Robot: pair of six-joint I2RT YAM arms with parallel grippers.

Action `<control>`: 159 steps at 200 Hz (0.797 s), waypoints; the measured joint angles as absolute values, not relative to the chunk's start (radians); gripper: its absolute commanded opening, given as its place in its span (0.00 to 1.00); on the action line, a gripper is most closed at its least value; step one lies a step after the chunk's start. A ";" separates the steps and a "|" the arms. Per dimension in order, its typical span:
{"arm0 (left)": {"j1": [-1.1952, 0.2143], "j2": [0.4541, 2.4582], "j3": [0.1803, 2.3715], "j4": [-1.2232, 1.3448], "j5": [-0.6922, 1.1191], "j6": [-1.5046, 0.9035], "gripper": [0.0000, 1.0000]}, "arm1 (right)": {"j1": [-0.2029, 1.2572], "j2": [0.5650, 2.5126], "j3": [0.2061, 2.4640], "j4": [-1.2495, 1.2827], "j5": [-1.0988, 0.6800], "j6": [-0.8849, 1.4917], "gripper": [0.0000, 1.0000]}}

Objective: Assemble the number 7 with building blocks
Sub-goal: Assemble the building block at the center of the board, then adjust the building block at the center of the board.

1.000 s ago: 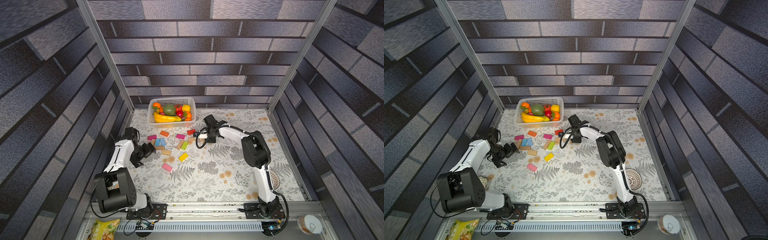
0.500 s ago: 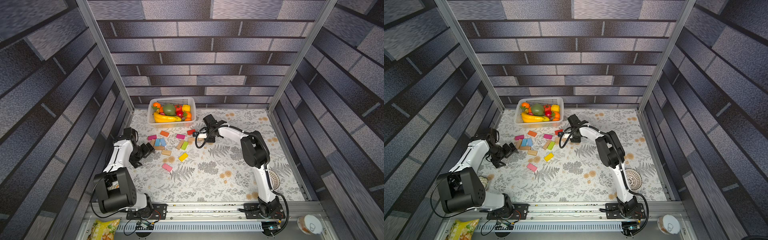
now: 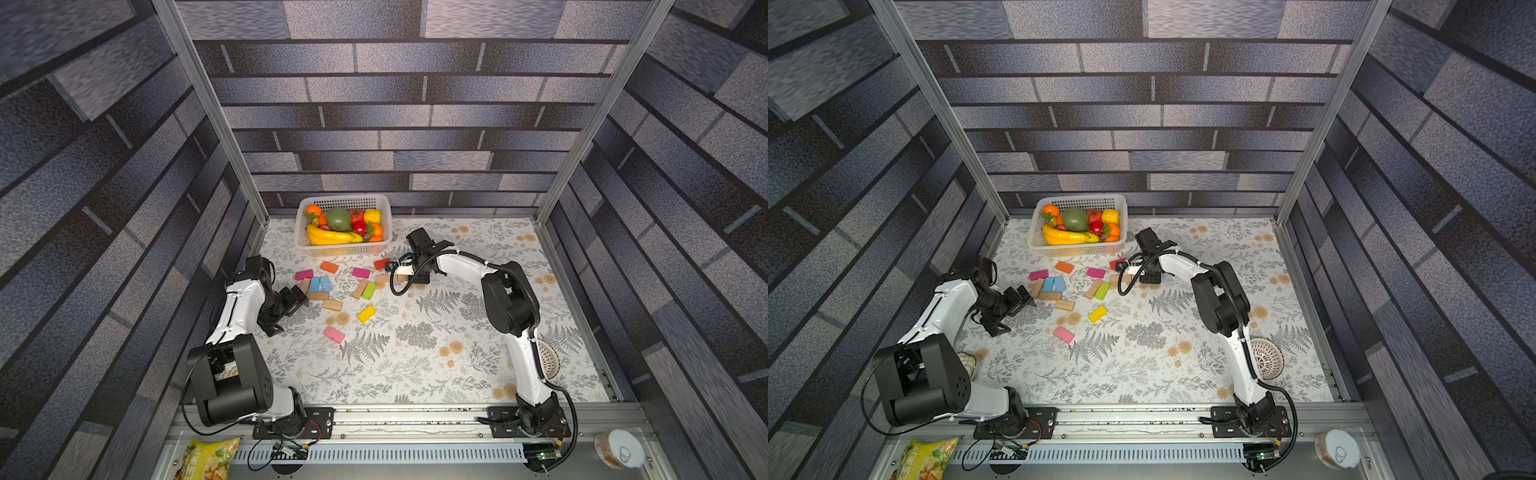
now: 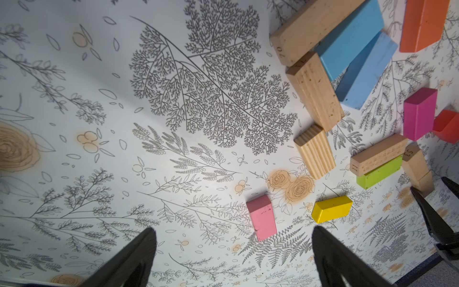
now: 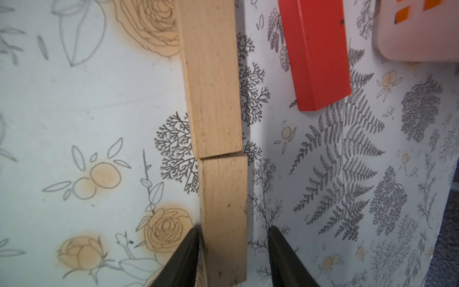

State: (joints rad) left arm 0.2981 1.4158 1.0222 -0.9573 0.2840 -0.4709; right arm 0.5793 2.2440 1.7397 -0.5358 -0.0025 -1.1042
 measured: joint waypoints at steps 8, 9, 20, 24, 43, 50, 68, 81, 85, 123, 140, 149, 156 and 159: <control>0.298 1.416 1.022 -0.957 0.284 -0.471 1.00 | 0.579 2.244 1.740 -0.533 -0.002 -1.100 0.48; 0.298 1.416 1.022 -0.957 0.284 -0.471 1.00 | 0.579 2.244 1.740 -0.533 -0.002 -1.100 0.48; 0.298 1.416 1.022 -0.957 0.284 -0.471 1.00 | 0.579 2.243 1.735 -0.523 -0.003 -1.095 0.48; 0.298 1.416 1.022 -0.957 0.284 -0.471 1.00 | 0.579 2.241 1.731 -0.516 -0.003 -1.089 0.48; 0.299 1.416 1.022 -0.957 0.284 -0.471 1.00 | 0.579 2.212 1.682 -0.472 -0.010 -1.056 0.48; 0.301 1.416 1.022 -0.957 0.284 -0.471 1.00 | 0.579 2.194 1.658 -0.461 -0.016 -1.038 0.48; 0.303 1.416 1.022 -0.957 0.284 -0.471 1.00 | 0.579 2.111 1.596 -0.447 -0.041 -0.958 0.56; 0.303 1.415 1.022 -0.957 0.284 -0.471 1.00 | 0.579 2.018 1.570 -0.431 -0.051 -0.841 0.77; 0.303 1.415 1.022 -0.956 0.285 -0.471 1.00 | 0.579 1.988 1.567 -0.423 -0.047 -0.786 0.81; 0.245 1.415 1.034 -0.921 0.322 -0.503 1.00 | 0.554 1.845 1.746 -0.503 0.015 -0.150 0.92; 0.177 1.415 1.054 -0.873 0.344 -0.549 1.00 | 0.509 1.914 1.914 -0.624 -0.069 0.115 0.86; 0.146 1.415 1.061 -0.839 0.355 -0.576 1.00 | 0.484 1.944 1.933 -0.649 -0.139 0.231 0.86; 0.124 1.416 1.066 -0.814 0.367 -0.596 1.00 | 0.469 1.964 1.913 -0.657 -0.198 0.325 0.86; 0.113 1.417 1.069 -0.800 0.372 -0.610 1.00 | 0.464 1.970 1.901 -0.658 -0.219 0.358 0.86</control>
State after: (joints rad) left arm 0.1127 1.4166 1.0687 -0.8001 0.3721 -0.6098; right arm 0.4637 1.9701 1.9007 -0.6582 -0.2188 0.3580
